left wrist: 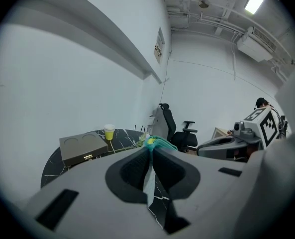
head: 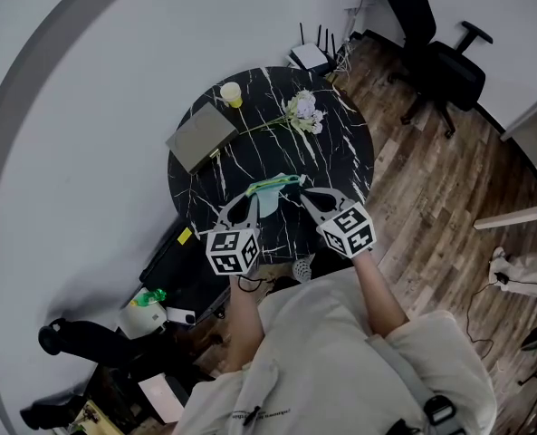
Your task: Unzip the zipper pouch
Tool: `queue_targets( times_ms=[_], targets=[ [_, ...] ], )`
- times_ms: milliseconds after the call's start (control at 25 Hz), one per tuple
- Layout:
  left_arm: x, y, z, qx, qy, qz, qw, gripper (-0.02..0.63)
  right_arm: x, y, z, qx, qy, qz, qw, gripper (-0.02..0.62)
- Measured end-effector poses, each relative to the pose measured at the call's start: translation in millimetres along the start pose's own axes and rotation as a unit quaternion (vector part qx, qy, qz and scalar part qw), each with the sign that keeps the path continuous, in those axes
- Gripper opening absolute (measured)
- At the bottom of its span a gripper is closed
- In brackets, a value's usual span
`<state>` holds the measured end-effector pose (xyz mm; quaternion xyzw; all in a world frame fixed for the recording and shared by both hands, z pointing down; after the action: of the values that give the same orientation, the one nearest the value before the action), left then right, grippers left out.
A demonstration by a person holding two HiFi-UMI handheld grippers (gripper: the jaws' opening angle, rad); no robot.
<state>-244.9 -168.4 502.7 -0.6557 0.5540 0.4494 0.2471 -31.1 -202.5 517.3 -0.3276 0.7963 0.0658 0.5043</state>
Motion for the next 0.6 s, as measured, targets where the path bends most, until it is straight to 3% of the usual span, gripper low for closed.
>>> queue_targets(
  times_ms=[600],
  targets=[
    [-1.5,2.6,7.3,-0.004,-0.014,0.010,0.9998,0.040,-0.8,3.6,-2.4,0.012,0.001,-0.006,1.000,0.005]
  ],
)
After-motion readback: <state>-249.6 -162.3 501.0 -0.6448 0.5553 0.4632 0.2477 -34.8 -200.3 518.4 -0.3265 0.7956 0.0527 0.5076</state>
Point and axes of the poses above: the fingertips, and each gripper's own axes: z backward along the fingers, y to its left, x out of its top, the point moved 9 cm from there along z, backward along the fingers, and after that the axes turned 6 degrees about y, right-handed, at the moved point
